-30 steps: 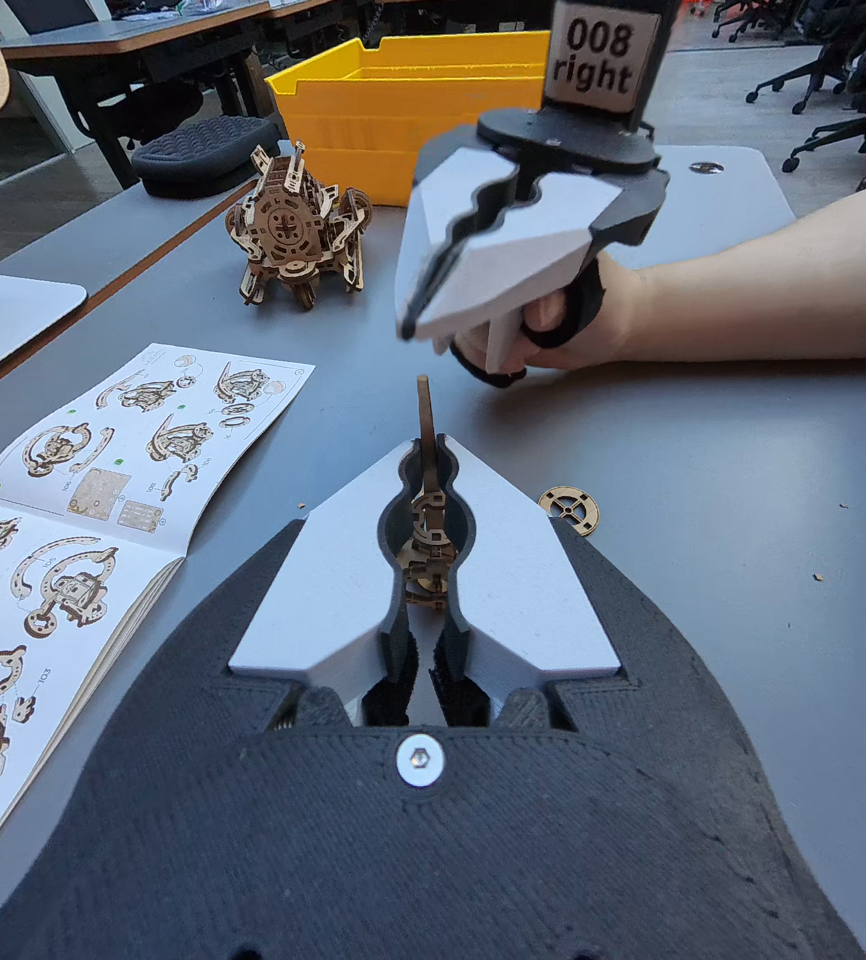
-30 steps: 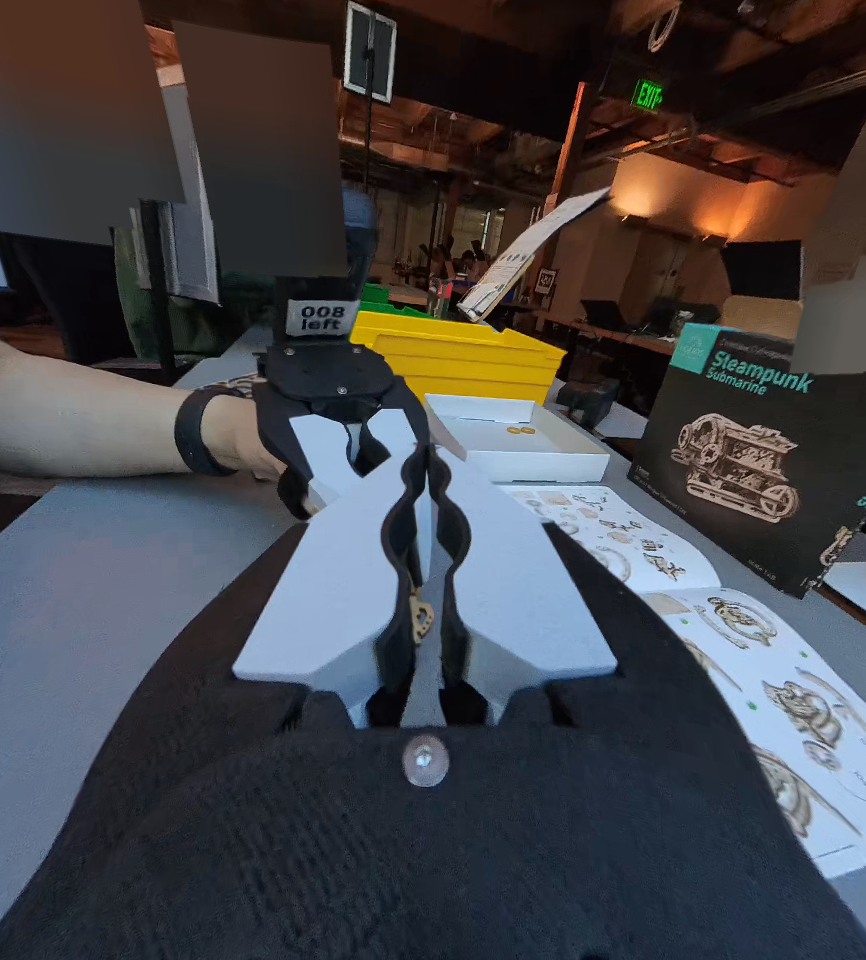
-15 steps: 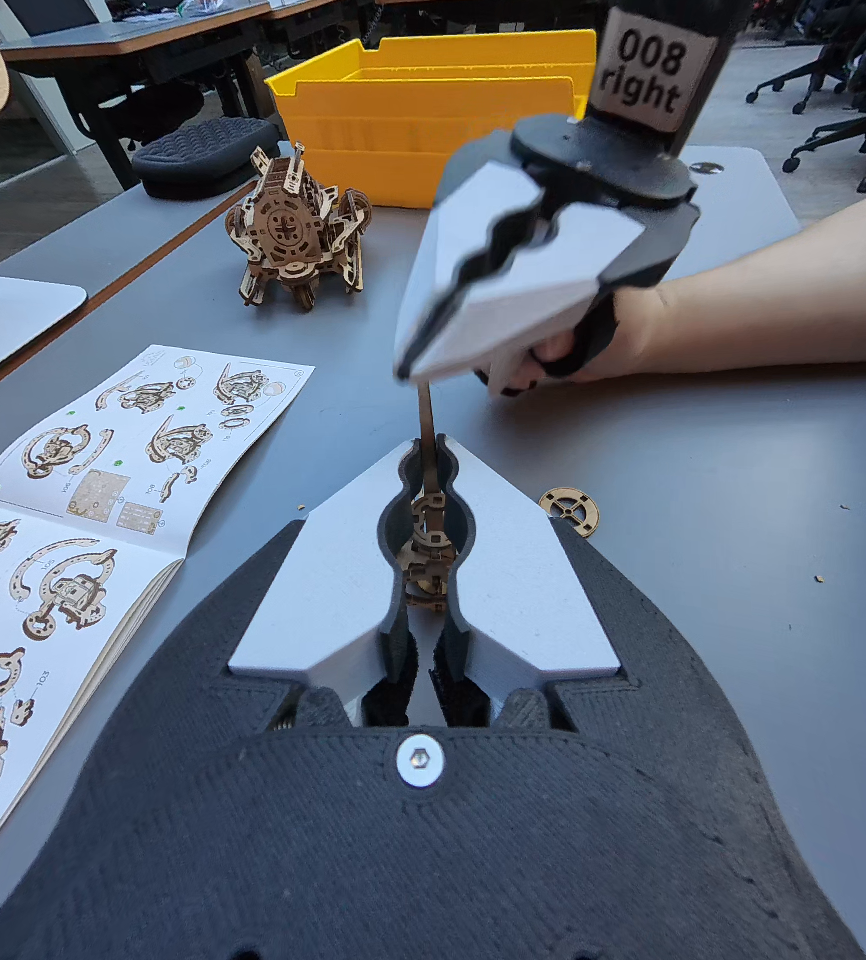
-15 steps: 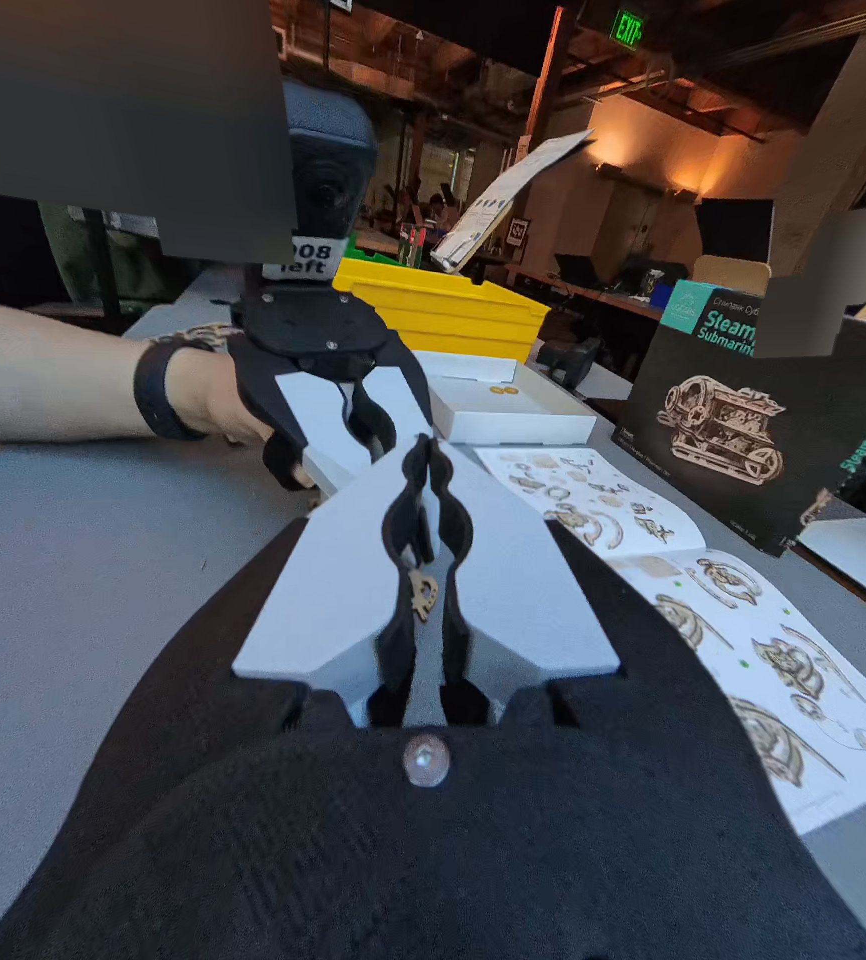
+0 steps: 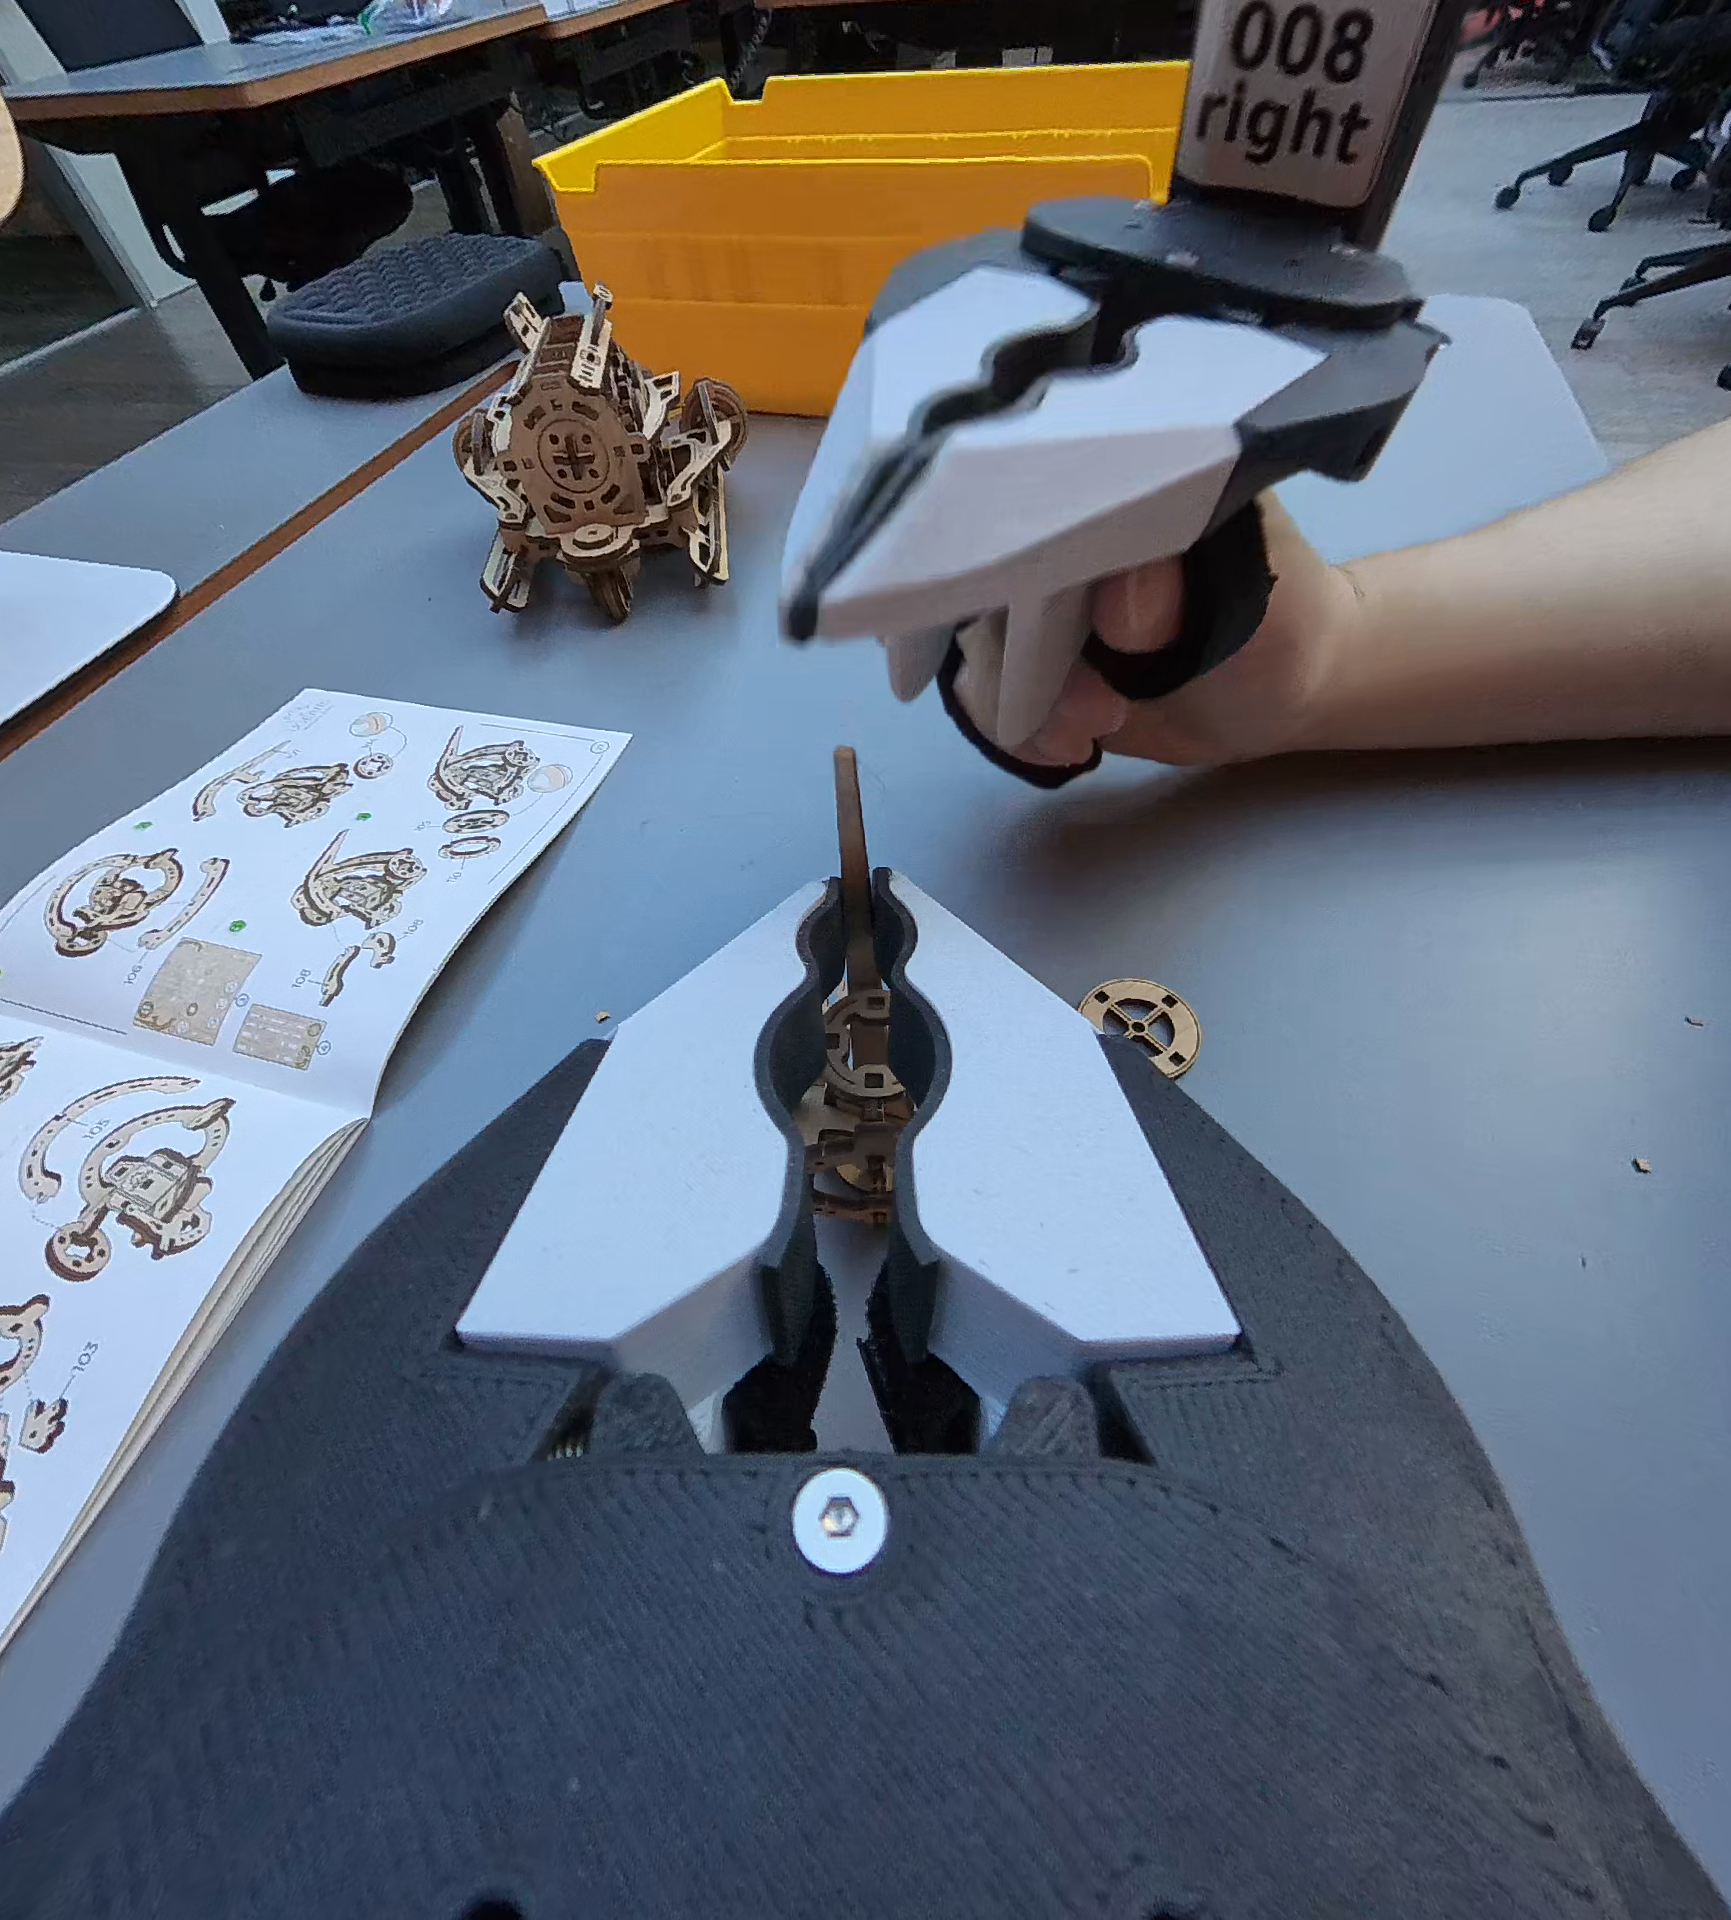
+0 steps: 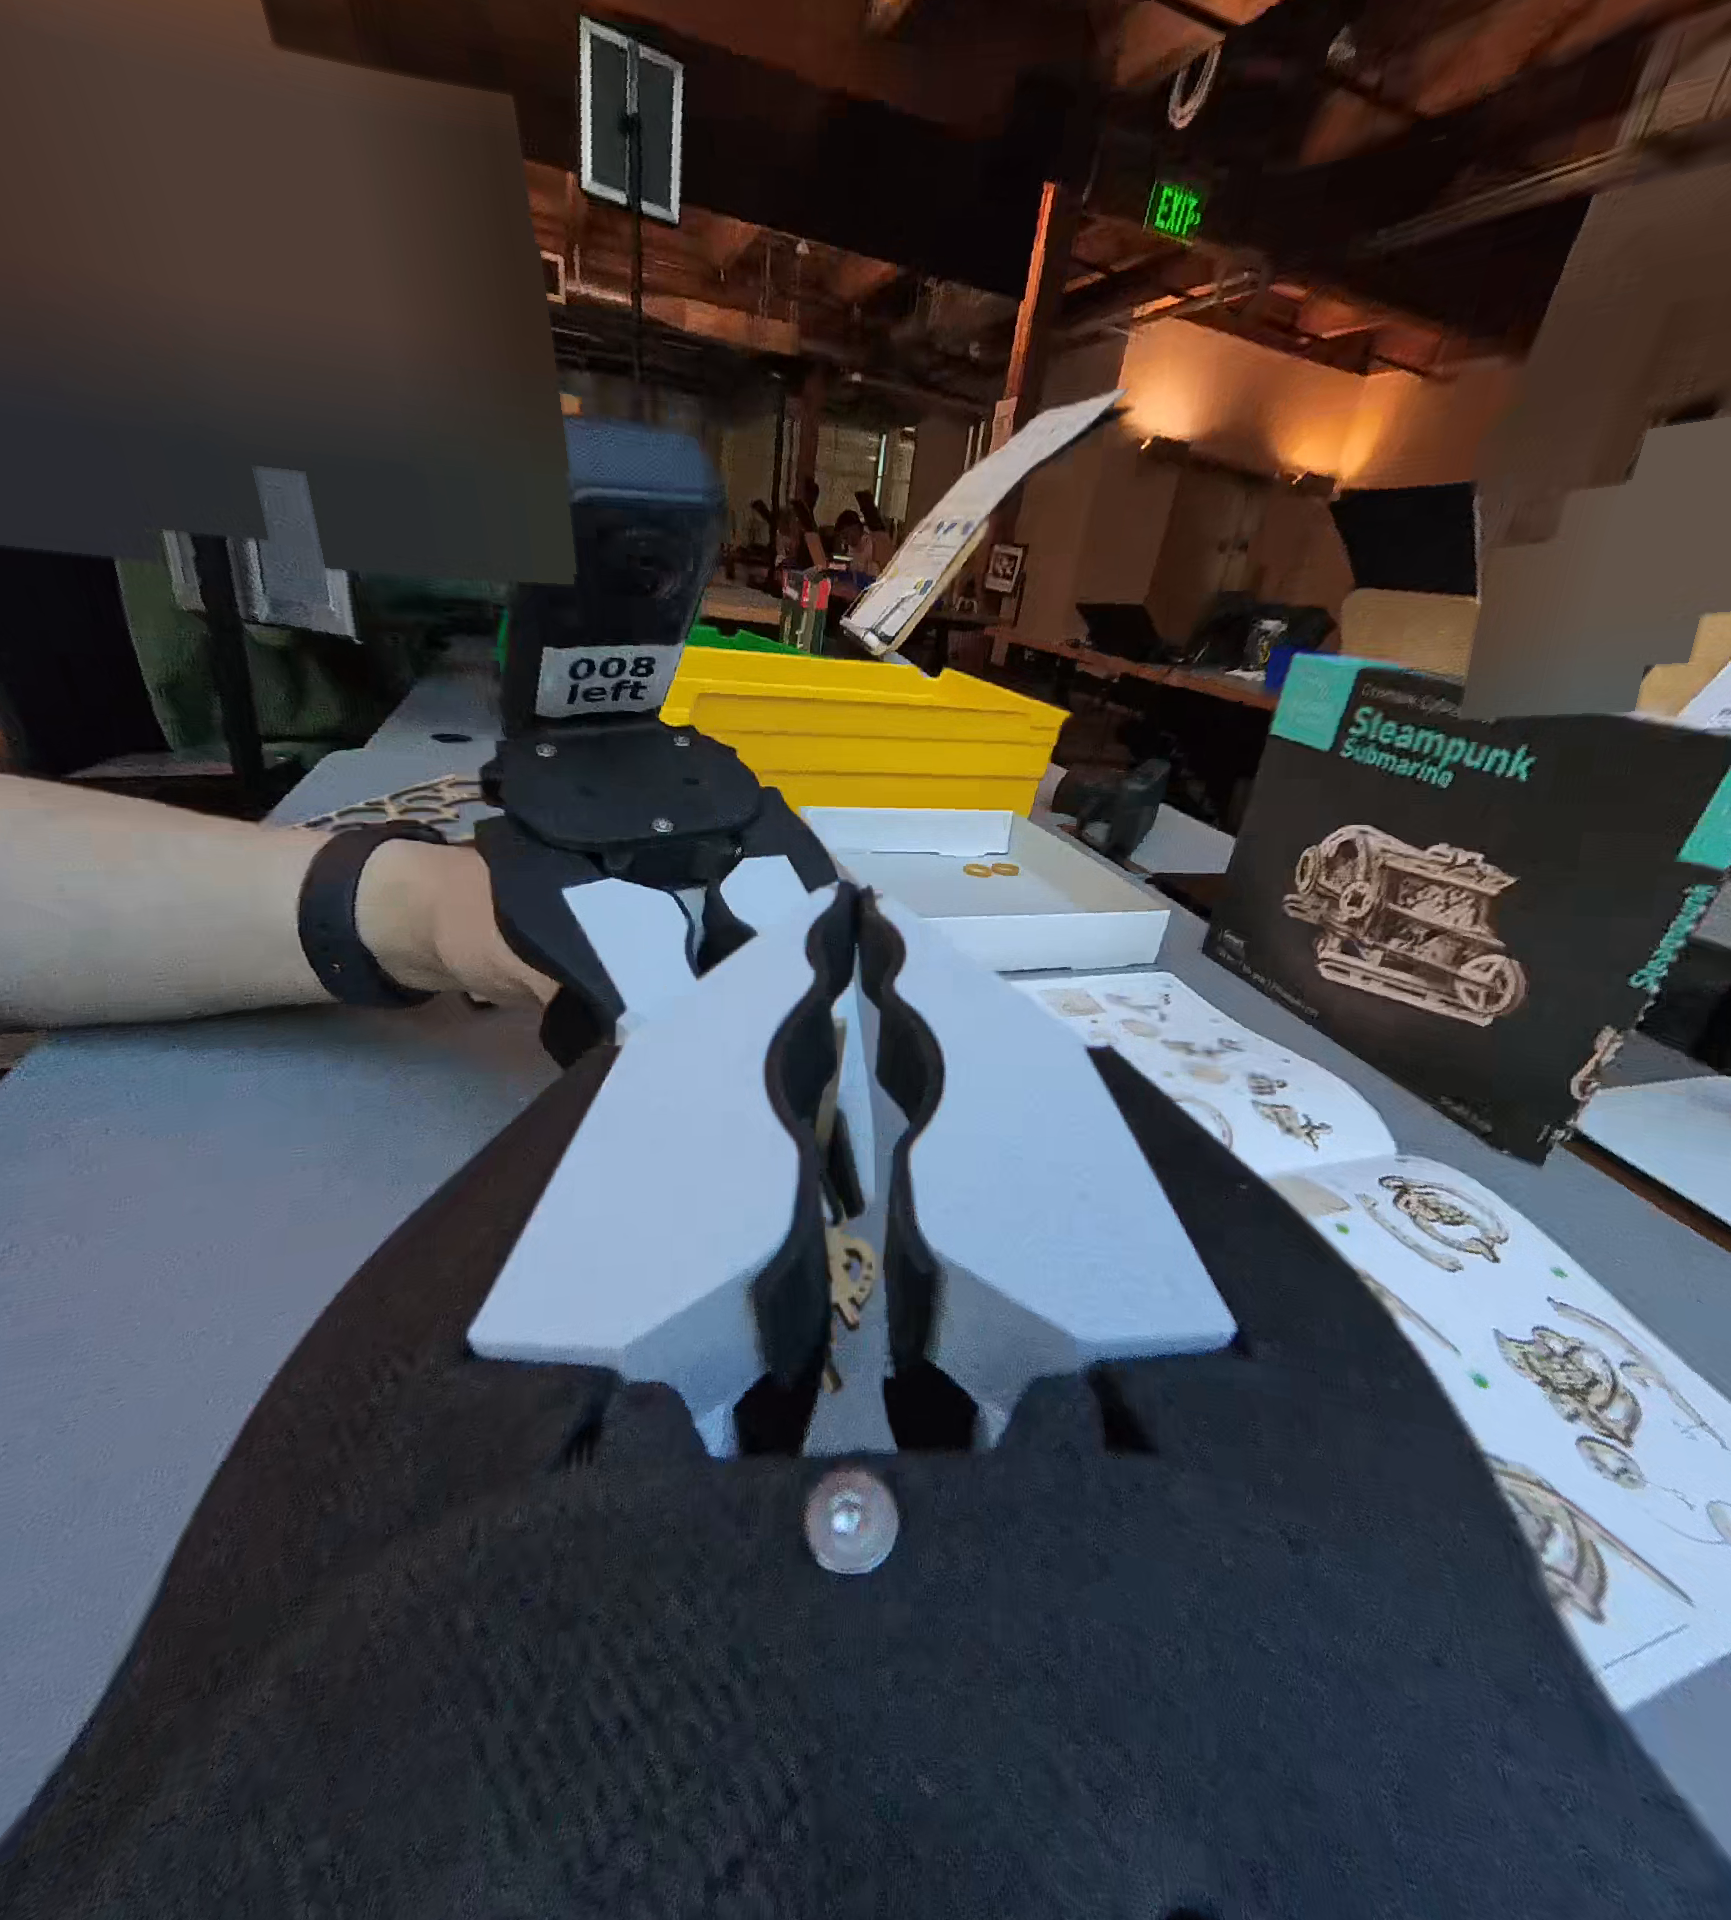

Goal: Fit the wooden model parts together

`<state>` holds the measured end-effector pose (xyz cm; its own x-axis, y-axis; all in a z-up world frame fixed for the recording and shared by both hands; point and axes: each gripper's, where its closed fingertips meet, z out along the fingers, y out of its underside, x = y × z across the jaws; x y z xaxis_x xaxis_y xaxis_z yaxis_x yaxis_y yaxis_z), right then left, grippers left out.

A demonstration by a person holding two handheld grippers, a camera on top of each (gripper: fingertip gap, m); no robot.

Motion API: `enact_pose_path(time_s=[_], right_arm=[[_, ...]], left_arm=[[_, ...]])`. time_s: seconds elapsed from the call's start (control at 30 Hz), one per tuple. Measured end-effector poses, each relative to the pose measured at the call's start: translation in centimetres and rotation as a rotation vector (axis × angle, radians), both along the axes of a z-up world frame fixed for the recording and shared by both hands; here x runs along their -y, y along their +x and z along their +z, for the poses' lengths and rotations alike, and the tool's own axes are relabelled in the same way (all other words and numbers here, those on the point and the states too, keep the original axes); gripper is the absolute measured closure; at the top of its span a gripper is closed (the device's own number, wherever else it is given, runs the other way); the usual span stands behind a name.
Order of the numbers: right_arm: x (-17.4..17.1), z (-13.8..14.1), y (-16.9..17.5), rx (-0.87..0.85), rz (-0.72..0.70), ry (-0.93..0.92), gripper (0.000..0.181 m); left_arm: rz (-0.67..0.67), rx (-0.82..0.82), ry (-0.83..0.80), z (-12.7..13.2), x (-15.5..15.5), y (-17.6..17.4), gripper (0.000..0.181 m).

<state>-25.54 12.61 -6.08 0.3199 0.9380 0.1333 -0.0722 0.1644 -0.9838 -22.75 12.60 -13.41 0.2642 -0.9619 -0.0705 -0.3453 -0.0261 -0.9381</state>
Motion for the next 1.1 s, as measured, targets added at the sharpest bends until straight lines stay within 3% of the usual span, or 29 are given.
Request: enact_pose_path(time_s=[0.03, 0.1, 0.23, 0.3, 0.4, 0.5, 0.6, 0.73, 0.83, 0.9, 0.97, 1.03, 1.1], right_arm=[[0.0, 0.1, 0.1, 0.011, -0.034, 0.049, 0.181], [0.1, -2.8, -0.9, 0.133, 0.018, -0.024, 0.181], [0.3, 0.1, 0.1, 0.03, -0.039, 0.075, 0.181], [-0.1, -2.7, -0.8, 0.13, 0.006, -0.035, 0.181], [0.0, 0.1, 0.2, -0.004, 0.004, -0.021, 0.181], [0.0, -2.5, -0.8, 0.103, 0.041, -0.076, 0.181], [0.0, 0.1, -0.2, 0.009, 0.005, -0.023, 0.181], [-0.3, -2.3, -0.7, 0.086, 0.038, -0.111, 0.181], [0.4, -0.1, -0.1, 0.023, 0.015, -0.031, 0.181], [0.3, -2.9, -0.9, 0.127, 0.042, -0.095, 0.181], [0.0, -1.4, -0.4, 0.054, 0.032, -0.112, 0.181], [0.3, 0.1, 0.1, 0.013, -0.023, -0.007, 0.181], [0.1, -3.0, -0.8, 0.13, 0.015, -0.09, 0.179]], left_arm=[[0.001, -0.001, 0.003, 0.0, 0.0, 0.0, 0.178], [0.0, -0.001, 0.002, 0.0, 0.0, 0.0, 0.178], [0.001, -0.003, 0.005, 0.0, 0.0, -0.1, 0.178], [0.0, -0.002, 0.002, 0.0, 0.0, 0.0, 0.178], [0.001, -0.004, 0.004, 0.0, 0.0, 0.0, 0.178], [0.0, -0.005, 0.005, 0.0, 0.0, 0.0, 0.178], [0.001, -0.003, 0.003, 0.0, 0.0, 0.0, 0.178], [-0.001, -0.005, 0.003, 0.0, 0.0, 0.1, 0.178], [-0.001, -0.004, 0.005, 0.0, 0.0, 0.0, 0.178], [0.001, -0.002, 0.002, 0.0, 0.0, 0.0, 0.178], [0.001, -0.004, 0.002, 0.0, 0.0, 0.0, 0.178], [0.001, -0.009, 0.012, 0.0, 0.1, 0.0, 0.178], [0.0, -0.009, 0.013, 0.0, 0.1, 0.1, 0.178]])
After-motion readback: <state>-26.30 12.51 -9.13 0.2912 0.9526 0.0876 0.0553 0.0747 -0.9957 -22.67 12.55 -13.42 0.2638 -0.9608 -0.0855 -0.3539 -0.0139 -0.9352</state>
